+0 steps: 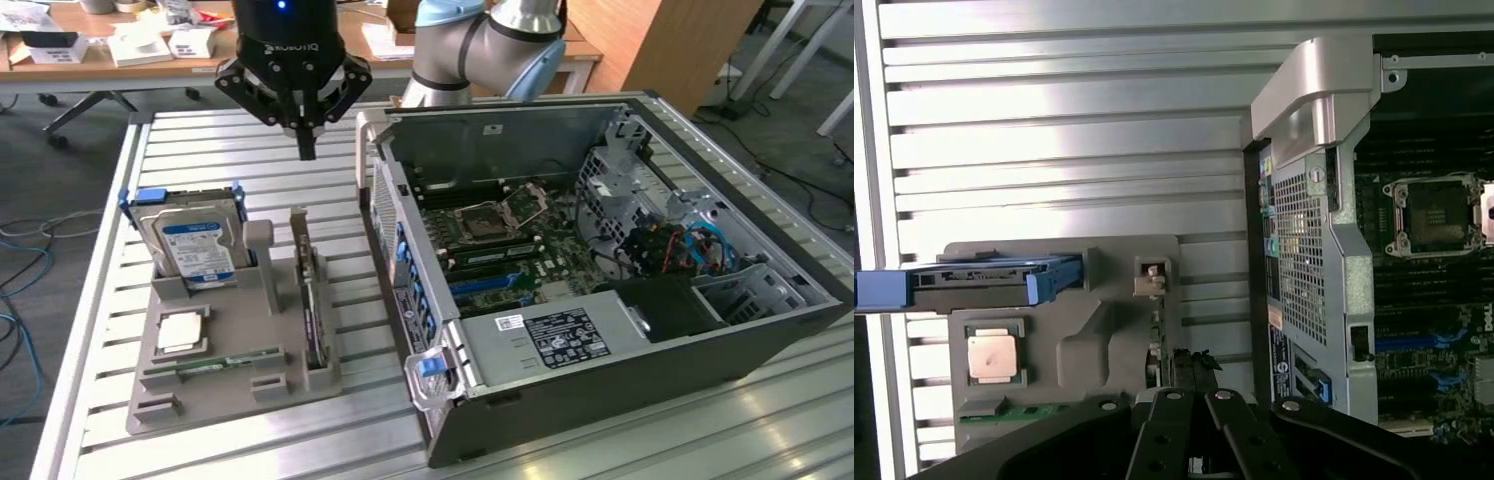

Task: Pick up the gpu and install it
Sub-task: 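Reach for the gpu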

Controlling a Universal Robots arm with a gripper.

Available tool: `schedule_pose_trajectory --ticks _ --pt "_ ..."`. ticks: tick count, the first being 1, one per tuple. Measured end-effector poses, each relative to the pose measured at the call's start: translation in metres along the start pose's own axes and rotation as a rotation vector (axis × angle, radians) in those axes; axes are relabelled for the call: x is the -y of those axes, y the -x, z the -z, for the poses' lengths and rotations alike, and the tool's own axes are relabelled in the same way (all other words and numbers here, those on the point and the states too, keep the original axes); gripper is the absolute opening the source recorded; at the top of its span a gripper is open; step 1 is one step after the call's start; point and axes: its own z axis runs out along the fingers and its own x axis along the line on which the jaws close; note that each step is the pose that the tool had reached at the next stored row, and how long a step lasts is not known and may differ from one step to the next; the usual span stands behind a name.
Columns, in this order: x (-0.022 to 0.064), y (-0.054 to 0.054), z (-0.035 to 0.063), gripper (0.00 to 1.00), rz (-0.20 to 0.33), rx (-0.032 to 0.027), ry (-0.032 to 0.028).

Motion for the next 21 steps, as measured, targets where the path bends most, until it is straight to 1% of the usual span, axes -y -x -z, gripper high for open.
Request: schedule_pose_trajectory --ticks 7,15,18,21 --pt "0.0005 -0.0054 0.0002 0.11 0.0 0.0 0.0" --pt "0.0009 -0.006 0.0003 0.11 -0.001 -0.0001 0.0" --pt "0.0033 -0.0057 0.0003 0.11 0.0 0.0 0.0" --pt "0.0077 -0.0053 0.0005 0.11 0.0 0.0 0.0"
